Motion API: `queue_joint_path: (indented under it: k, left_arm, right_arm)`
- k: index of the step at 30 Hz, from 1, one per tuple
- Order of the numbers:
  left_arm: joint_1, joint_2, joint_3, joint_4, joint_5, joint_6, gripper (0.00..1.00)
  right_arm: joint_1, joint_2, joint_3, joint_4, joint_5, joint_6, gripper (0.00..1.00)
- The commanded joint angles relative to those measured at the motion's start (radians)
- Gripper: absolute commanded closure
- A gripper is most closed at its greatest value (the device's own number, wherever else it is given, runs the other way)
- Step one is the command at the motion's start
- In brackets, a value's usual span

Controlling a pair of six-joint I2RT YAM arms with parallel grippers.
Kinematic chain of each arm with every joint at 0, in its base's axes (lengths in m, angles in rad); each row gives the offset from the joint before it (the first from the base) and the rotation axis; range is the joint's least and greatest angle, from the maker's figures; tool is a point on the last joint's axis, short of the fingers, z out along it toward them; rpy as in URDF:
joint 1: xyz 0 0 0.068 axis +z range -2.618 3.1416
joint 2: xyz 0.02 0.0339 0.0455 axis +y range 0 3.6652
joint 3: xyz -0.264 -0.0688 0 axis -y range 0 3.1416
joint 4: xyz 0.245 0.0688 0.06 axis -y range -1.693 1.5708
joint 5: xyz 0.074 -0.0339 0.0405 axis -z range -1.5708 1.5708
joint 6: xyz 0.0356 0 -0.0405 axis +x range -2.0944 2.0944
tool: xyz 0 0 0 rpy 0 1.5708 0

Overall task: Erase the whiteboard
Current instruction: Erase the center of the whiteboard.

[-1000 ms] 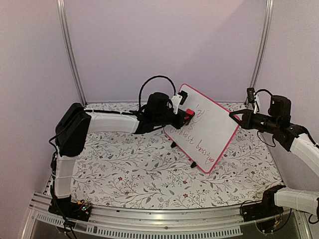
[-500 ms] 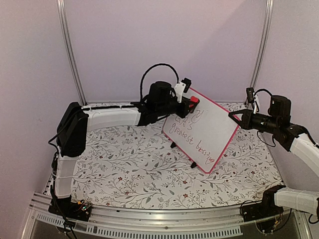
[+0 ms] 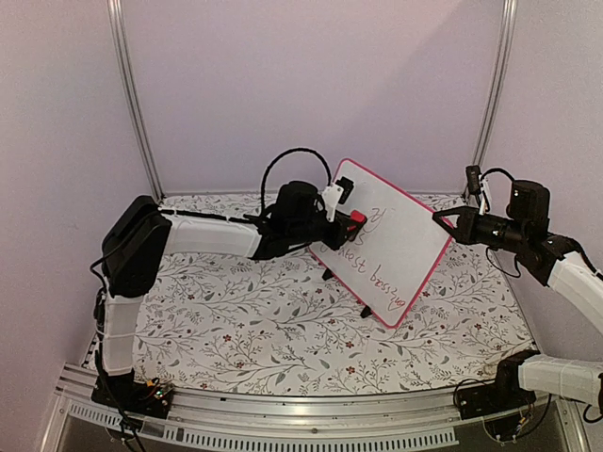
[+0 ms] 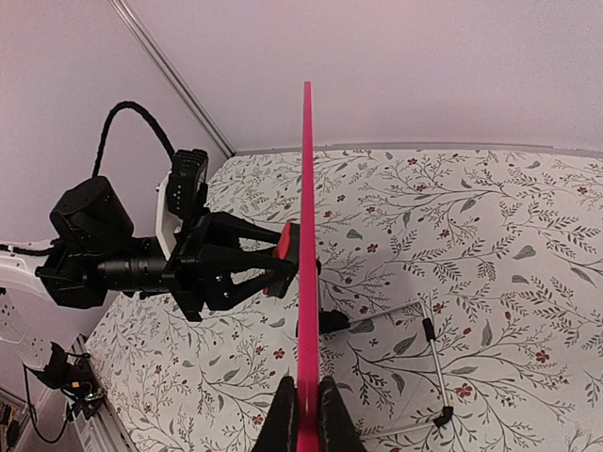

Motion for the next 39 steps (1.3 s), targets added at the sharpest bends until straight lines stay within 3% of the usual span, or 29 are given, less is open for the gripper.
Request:
queue_joint_path:
  k: [1, 17, 31, 39]
  left_arm:
    - [-0.021, -0.003, -0.038, -0.042, 0.006, -0.007, 0.96]
    - [-0.032, 0.032, 0.151, -0.080, 0.057, 0.022, 0.95]
    - [-0.047, -0.002, -0.052, -0.007, 0.050, -0.018, 0.96]
    - [-0.047, 0.002, 0.000, -0.024, 0.042, 0.000, 0.96]
  right_arm:
    - [0.030, 0.011, -0.009, -0.033, -0.121, -0.038, 1.00]
    - [0.030, 0.015, -0.006, -0.036, -0.122, -0.039, 1.00]
    - [0.029, 0.009, -0.011, -0.034, -0.122, -0.038, 1.00]
    - [0.030, 0.012, -0.012, -0.033, -0.122, -0.037, 1.00]
